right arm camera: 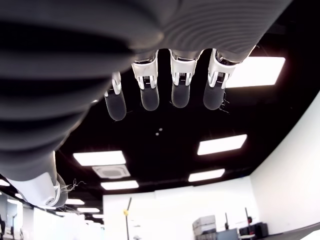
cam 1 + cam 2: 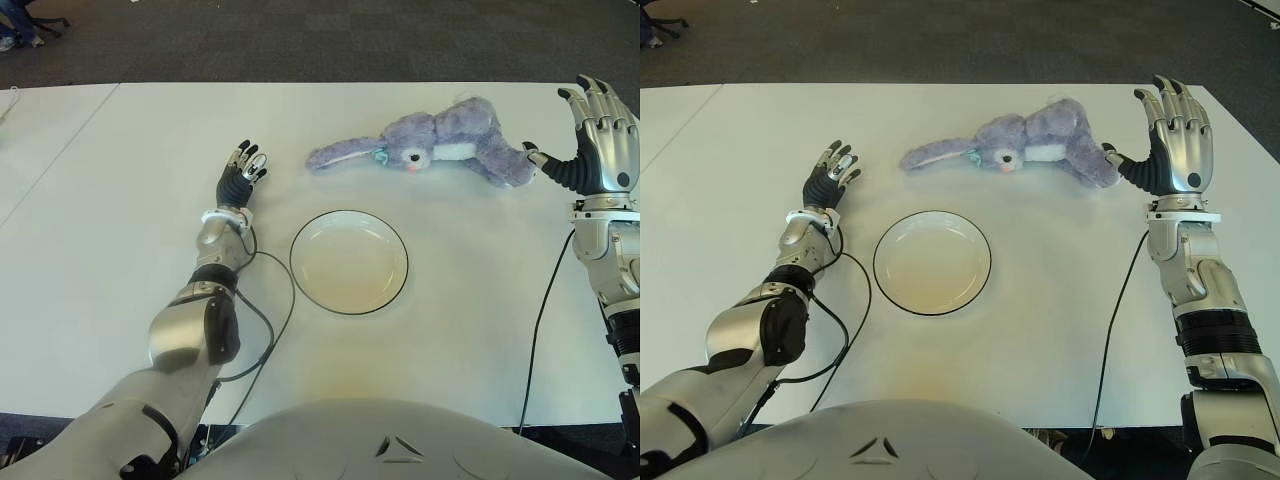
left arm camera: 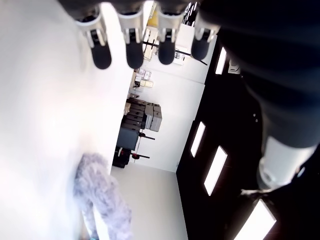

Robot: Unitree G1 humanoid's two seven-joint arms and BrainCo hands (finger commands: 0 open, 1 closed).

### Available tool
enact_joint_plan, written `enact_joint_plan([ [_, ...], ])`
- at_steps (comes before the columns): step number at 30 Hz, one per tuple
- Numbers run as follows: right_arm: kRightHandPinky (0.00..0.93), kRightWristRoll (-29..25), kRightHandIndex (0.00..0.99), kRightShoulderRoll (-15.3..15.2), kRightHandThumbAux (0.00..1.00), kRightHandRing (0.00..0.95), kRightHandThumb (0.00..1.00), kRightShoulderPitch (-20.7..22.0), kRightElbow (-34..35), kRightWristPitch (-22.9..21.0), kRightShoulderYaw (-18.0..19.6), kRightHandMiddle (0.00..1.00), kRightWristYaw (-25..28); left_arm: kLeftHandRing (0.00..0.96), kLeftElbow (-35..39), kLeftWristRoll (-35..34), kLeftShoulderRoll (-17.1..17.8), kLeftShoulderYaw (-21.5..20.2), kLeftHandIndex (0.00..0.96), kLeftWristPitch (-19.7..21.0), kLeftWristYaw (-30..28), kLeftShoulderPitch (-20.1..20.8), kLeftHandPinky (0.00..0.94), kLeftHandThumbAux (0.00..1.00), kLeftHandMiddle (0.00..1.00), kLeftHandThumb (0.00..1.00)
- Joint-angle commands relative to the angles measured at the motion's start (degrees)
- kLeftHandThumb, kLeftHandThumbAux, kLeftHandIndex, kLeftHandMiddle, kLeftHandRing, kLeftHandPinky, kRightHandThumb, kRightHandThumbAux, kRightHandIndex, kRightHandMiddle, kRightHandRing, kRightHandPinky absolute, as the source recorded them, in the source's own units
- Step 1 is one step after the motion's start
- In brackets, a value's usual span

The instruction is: Put the doll into the plate.

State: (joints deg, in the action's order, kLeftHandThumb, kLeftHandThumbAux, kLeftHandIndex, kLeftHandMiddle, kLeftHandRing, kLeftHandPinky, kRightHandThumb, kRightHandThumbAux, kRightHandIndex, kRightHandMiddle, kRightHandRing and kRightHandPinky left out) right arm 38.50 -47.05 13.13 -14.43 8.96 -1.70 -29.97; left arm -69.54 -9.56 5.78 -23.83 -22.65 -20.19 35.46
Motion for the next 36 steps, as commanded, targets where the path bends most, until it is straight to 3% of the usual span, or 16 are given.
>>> enact_joint_plan([
  [1, 0.026, 1.0, 0.113, 2.2, 0.539, 0.0, 0.336, -2.3, 2.5, -1.7, -0.1, 0.011, 2.1, 0.096, -7.9, 0.5, -3.5, 0.1, 0.034, 7.8, 2.2, -11.6, 0.118, 0.648, 0.089, 0.0],
  [9, 0.021, 2.4, 0.118, 4.0, 0.533, 0.0, 0.341, -2.8, 2.2, -2.1, -1.3, 0.007, 2.8, 0.092, -7.9, 0.5, -3.5, 0.2, 0.034, 7.8, 2.6, -11.5, 0.116, 0.644, 0.085, 0.0],
  [19, 0.058, 2.7, 0.14, 6.2, 0.539, 0.001, 0.383, 1.0, -6.0, 0.2, -4.0, 0.007, 2.0, 0.103, -7.9, 0.6, -3.4, 0.3, 0.035, 7.6, 2.2, -11.6, 0.126, 0.641, 0.094, 0.0],
  [24, 0.041, 3.4, 0.142, 7.7, 0.549, 0.0, 0.389, 7.4, -15.9, 1.3, -6.9, 0.004, 1.7, 0.103, -7.9, 0.6, -3.5, 0.3, 0.037, 7.6, 2.3, -11.5, 0.131, 0.64, 0.093, 0.0],
  [29, 0.084, 3.9, 0.147, 9.7, 0.564, 0.019, 0.384, 13.5, -27.3, 3.0, -9.9, 0.014, 0.2, 0.104, -7.9, 0.7, -3.6, 0.4, 0.033, 7.6, 2.5, -11.5, 0.125, 0.647, 0.094, 0.0],
  [32, 0.151, 3.9, 0.153, 10.8, 0.582, 0.06, 0.387, 15.5, -32.0, 4.0, -11.0, 0.032, -0.9, 0.088, -7.9, 0.7, -3.6, 0.4, 0.028, 7.6, 2.5, -11.5, 0.107, 0.646, 0.079, 0.0],
  [36, 0.145, 3.7, 0.154, 11.4, 0.584, 0.063, 0.391, 17.2, -35.7, 5.1, -12.1, 0.034, -2.0, 0.092, -7.9, 0.6, -3.7, 0.4, 0.028, 7.6, 2.6, -11.5, 0.115, 0.646, 0.082, 0.0],
])
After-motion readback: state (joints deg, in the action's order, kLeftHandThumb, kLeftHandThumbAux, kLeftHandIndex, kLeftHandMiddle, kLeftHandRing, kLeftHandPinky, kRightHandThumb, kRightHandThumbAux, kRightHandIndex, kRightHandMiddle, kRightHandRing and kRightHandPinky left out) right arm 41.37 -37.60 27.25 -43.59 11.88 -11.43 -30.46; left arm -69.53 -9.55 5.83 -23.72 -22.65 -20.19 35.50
